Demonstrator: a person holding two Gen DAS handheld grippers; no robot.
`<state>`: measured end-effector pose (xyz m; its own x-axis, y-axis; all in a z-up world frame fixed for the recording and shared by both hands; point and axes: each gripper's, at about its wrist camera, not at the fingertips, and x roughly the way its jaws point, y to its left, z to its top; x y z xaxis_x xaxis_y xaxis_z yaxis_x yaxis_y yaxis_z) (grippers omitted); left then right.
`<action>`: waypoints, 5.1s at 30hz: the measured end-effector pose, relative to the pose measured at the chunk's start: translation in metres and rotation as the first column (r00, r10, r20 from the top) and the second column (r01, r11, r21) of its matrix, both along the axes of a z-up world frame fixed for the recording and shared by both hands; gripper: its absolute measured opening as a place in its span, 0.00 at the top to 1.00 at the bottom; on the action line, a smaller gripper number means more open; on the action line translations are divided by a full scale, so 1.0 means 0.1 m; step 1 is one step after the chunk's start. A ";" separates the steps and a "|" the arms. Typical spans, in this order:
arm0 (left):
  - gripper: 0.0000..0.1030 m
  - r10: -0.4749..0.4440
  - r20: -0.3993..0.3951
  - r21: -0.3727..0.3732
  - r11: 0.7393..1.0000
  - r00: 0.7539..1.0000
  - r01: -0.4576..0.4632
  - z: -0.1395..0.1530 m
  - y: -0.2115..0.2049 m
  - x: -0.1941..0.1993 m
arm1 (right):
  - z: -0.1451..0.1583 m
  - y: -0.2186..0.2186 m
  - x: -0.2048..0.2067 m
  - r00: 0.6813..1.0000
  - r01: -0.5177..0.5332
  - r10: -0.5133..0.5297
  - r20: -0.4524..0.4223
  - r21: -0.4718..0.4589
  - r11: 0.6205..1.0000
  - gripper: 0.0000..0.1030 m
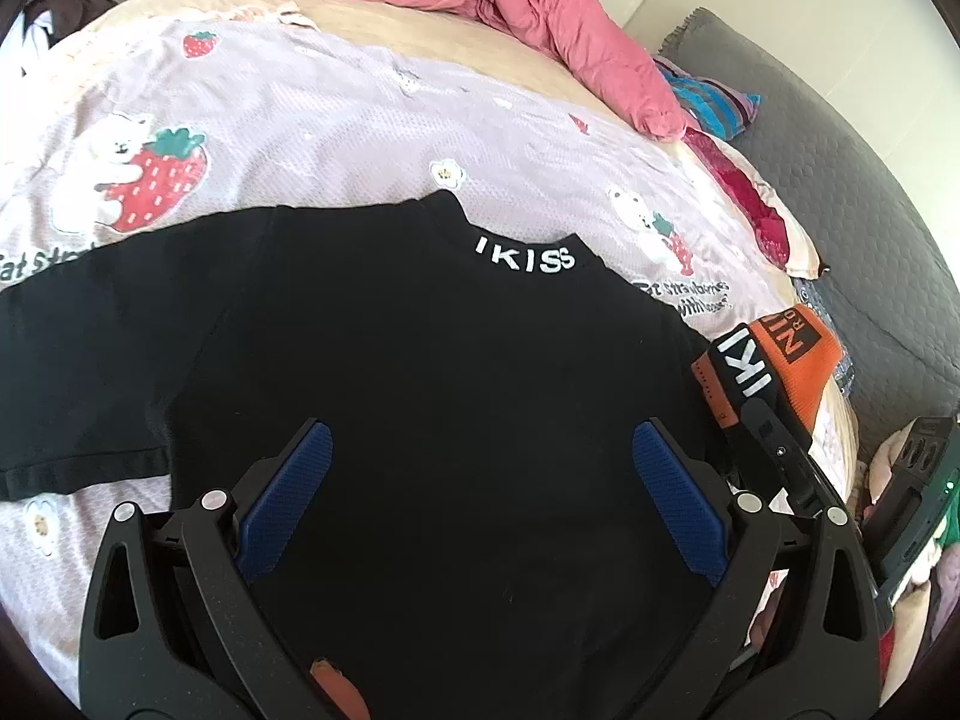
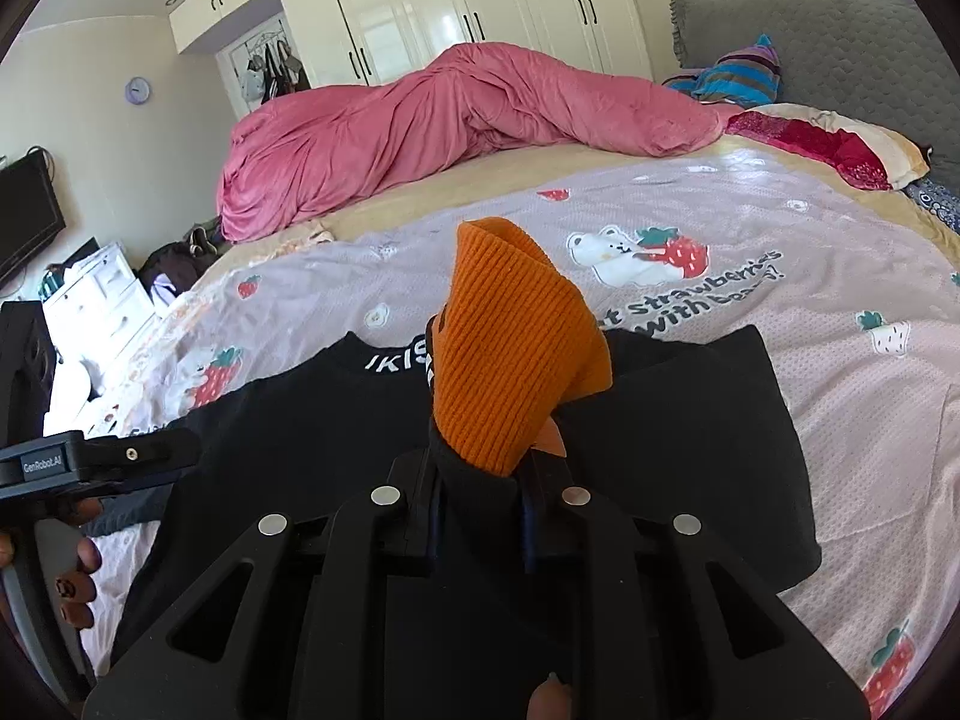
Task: Fold small clothes
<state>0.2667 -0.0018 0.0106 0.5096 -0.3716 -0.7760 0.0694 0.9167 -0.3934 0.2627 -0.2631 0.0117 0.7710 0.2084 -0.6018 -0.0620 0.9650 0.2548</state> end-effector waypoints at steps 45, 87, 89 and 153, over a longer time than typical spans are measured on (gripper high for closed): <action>0.94 -0.184 -0.063 -0.008 0.983 0.981 0.183 -0.59 -0.77 0.07 | 0.06 -0.88 -0.05 0.990 0.132 -0.118 -0.073 0.239 0.962 0.32; 0.91 -0.006 0.114 0.074 0.997 0.993 -0.002 0.15 0.31 -0.27 | -0.10 -0.53 0.03 0.991 0.082 -0.075 -0.114 0.059 0.995 0.31; 0.91 -0.004 0.129 0.101 0.995 0.992 -0.009 0.18 0.31 -0.29 | -0.11 -0.42 0.05 0.992 0.050 -0.045 -0.117 0.040 0.998 0.31; 0.09 0.353 0.069 0.140 0.923 0.933 -0.359 0.00 1.91 -1.07 | 0.22 1.12 -0.16 0.966 -0.255 0.254 -0.044 -0.013 0.967 0.06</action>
